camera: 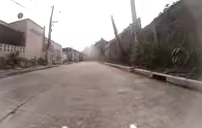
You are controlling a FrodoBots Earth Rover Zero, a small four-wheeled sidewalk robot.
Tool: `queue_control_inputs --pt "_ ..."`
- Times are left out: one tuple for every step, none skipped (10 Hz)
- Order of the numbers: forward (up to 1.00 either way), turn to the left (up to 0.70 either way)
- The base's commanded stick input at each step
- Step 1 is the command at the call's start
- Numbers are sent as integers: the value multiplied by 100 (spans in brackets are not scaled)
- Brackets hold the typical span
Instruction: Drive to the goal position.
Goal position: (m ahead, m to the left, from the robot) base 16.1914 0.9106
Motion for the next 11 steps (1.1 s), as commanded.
queue_control_inputs --pt "70 1" --pt "70 1" --pt "70 1" --pt "70 1" --pt "70 1" --pt "70 1" --pt "70 1" --pt "70 1" --pt "70 1" --pt "70 1" --pt "70 1"
